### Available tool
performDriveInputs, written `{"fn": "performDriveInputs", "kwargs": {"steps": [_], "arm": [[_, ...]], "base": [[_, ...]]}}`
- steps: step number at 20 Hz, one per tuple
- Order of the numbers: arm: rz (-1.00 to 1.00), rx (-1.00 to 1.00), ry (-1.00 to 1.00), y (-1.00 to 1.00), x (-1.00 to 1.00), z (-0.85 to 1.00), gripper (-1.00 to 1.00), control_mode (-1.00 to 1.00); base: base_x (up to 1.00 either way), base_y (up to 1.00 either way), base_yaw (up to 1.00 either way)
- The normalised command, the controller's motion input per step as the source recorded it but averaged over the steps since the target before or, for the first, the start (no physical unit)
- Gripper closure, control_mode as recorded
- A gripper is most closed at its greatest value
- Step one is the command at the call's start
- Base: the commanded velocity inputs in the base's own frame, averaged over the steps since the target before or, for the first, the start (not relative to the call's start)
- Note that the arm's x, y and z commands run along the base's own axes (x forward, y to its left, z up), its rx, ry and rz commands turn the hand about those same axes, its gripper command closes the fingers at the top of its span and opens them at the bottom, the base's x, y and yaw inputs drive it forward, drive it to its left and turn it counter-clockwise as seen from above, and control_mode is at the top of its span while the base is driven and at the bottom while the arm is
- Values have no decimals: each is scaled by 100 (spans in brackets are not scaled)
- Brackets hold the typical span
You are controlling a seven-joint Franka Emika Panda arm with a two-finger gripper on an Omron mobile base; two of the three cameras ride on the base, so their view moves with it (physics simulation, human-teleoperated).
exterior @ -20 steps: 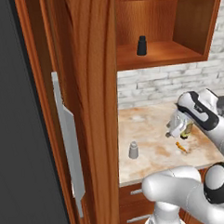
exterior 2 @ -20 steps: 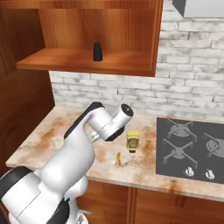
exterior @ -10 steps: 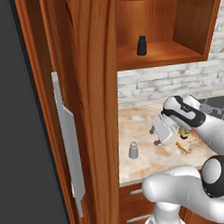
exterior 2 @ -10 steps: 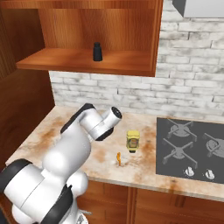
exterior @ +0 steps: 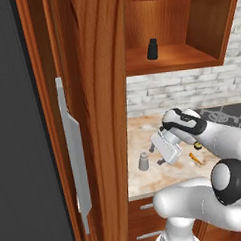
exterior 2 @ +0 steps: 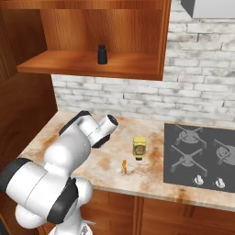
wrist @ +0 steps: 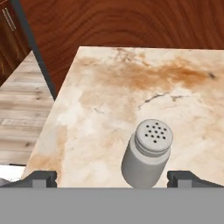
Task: There are various items on the counter. Only move the condiments/shakers into the cabinet.
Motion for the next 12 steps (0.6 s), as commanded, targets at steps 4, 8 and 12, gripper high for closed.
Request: {"fn": "performDriveInputs", "kwargs": {"steps": [4,8,12], "arm": [[3,0,0,0,2,-5,-100,-100],[0,0,4,0,13,-21,-100,-100],[0,0,3,0,15,-24,-100,-100]], "base": [[0,0,0],[0,0,0],[0,0,0]]}}
